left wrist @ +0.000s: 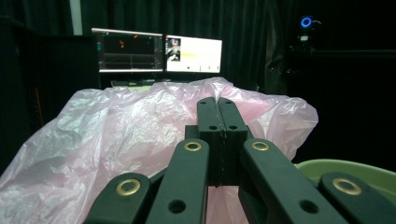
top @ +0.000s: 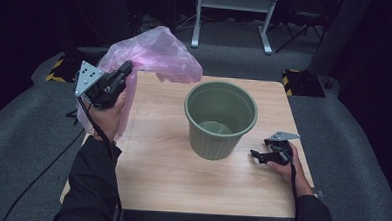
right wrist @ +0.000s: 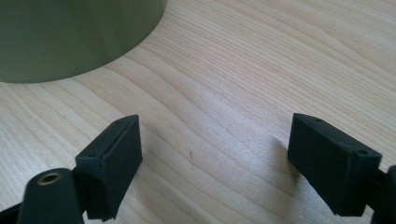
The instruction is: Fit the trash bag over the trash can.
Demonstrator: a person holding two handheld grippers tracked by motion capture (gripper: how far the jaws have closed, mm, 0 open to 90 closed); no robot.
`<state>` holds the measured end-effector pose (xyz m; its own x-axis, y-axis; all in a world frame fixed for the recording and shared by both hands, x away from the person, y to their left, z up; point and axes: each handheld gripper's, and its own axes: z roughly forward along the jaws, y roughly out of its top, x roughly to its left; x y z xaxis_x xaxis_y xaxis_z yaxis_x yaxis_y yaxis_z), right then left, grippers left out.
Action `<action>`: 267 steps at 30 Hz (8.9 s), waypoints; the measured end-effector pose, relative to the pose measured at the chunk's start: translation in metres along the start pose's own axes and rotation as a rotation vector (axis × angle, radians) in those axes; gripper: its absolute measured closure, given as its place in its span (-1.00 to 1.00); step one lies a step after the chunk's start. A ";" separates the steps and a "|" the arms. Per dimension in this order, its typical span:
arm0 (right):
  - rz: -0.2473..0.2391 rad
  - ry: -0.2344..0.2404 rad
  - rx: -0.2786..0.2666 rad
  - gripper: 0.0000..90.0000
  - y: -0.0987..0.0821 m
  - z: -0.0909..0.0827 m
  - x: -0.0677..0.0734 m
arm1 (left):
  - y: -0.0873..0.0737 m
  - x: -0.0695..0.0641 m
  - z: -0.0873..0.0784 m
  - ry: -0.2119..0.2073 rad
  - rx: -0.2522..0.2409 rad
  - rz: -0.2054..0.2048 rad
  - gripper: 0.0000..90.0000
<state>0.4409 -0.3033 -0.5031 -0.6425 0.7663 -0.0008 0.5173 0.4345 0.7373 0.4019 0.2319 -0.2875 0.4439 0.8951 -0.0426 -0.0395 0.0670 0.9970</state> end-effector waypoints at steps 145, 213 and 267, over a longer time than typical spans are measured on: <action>-0.367 0.276 -0.232 0.82 0.175 -0.068 0.131 | -0.114 -0.094 0.005 -0.166 0.415 0.284 0.98; -0.437 0.289 -0.302 -0.41 0.194 -0.109 0.141 | -0.067 -0.126 0.037 -0.323 0.323 0.394 0.99; -0.309 0.163 -0.354 -0.31 0.153 -0.121 0.091 | -0.073 -0.125 -0.020 -0.498 0.272 0.383 0.97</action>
<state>0.3929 -0.2249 -0.3087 -0.8300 0.5309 -0.1710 0.0828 0.4205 0.9035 0.3314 0.1241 -0.3567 0.8050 0.5196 0.2862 -0.0784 -0.3850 0.9196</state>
